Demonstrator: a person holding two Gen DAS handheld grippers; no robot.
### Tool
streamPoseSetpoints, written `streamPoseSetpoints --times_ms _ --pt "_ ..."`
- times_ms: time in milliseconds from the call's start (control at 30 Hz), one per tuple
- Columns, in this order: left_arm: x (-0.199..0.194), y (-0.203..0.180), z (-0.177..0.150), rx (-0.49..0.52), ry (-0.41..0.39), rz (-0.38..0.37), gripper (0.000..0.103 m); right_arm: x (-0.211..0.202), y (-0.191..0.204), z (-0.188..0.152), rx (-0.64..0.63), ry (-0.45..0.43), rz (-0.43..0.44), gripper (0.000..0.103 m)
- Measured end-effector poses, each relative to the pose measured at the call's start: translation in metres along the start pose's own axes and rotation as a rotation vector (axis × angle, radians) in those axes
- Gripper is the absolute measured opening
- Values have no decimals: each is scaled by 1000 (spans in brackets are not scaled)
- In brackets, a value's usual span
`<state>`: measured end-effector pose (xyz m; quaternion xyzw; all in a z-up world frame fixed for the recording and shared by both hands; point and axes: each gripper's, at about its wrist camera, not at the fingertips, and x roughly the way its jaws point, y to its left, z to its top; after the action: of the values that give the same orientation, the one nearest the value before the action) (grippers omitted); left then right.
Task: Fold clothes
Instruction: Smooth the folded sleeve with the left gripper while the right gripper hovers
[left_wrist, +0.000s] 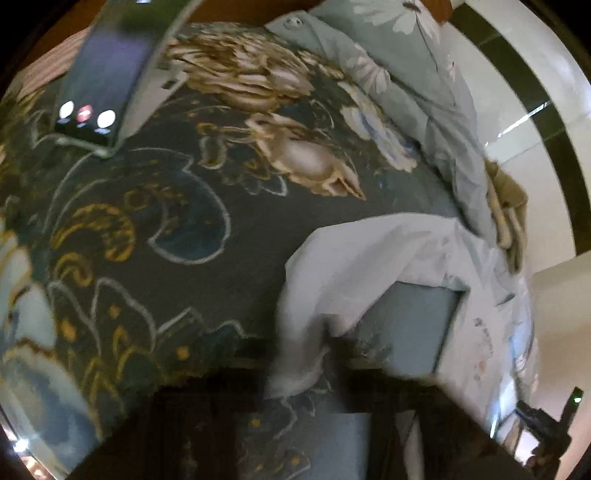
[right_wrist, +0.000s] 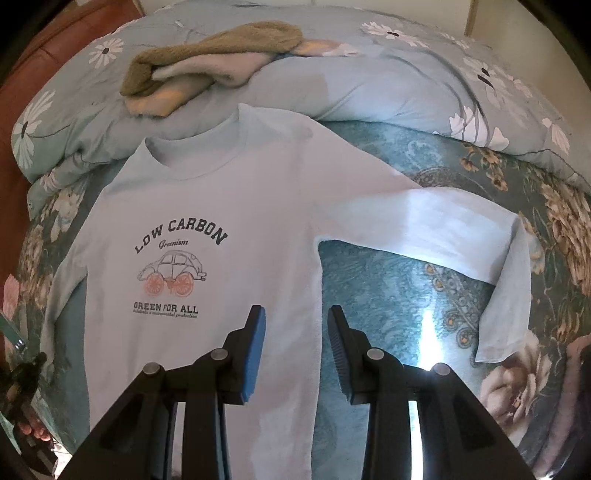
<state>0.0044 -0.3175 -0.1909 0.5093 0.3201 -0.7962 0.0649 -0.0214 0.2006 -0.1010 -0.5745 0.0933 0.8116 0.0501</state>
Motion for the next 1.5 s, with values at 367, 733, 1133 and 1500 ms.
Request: streamPoseSetpoints --times_ms 367,733,1133,1500 --pt "-32 -61 80 369 -277 338 8 16 -8 -3 38 33 13 36" --pt "-20 20 40 -21 -124 112 47 31 -5 -3 33 68 11 36" --pt "-4 49 35 -349 -77 -120 5 36 -2 0 27 77 30 36" --pt "-57 -2 102 -49 -339 21 3 38 -21 -4 95 86 25 36"
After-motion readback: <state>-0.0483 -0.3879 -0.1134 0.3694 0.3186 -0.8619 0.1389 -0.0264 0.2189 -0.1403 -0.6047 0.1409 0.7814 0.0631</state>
